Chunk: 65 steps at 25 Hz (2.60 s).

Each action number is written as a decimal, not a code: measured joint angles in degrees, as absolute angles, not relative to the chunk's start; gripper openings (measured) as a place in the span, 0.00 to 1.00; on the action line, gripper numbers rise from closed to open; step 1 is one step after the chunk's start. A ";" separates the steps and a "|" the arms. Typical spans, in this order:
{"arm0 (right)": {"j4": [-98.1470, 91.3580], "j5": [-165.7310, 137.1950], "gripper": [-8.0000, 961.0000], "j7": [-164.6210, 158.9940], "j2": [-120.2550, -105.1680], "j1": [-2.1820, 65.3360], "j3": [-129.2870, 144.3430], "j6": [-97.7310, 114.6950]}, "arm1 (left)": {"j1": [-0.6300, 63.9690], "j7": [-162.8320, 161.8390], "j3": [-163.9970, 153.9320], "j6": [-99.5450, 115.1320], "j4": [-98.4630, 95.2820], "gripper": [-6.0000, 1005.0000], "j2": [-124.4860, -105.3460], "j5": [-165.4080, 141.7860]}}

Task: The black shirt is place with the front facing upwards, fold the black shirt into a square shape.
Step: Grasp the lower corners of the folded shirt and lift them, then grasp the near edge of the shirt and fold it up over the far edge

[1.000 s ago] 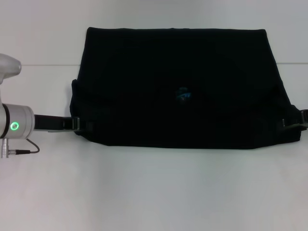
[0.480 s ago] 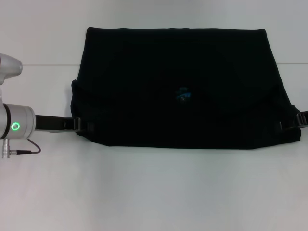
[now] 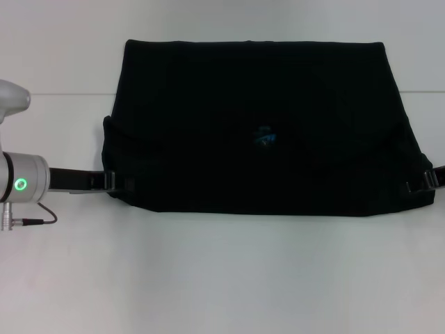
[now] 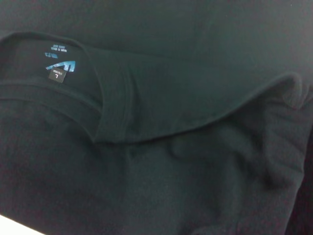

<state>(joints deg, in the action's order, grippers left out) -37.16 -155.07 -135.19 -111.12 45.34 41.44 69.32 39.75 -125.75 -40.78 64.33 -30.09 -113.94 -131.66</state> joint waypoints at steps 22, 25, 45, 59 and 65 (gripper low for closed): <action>-41.39 -155.25 0.10 -130.21 -107.90 43.87 41.33 92.68 | 39.77 -129.73 -41.42 87.38 -29.36 0.07 -109.01 -132.91; -41.57 -156.87 0.10 -127.80 -107.65 42.86 41.36 98.84 | 38.87 -130.46 -41.35 95.29 -29.26 0.08 -108.15 -135.85; -39.06 -150.35 0.11 -131.72 -106.39 44.42 29.20 93.20 | 41.56 -133.35 -29.26 92.37 -29.61 0.08 -108.21 -139.06; -34.88 -137.30 0.11 -133.02 -108.84 45.86 29.77 63.13 | 41.35 -132.03 -16.93 67.09 -27.95 0.08 -111.20 -131.65; -34.64 -137.03 0.11 -132.51 -110.61 47.21 29.95 56.31 | 43.80 -130.26 -17.36 59.47 -27.69 0.09 -112.82 -131.54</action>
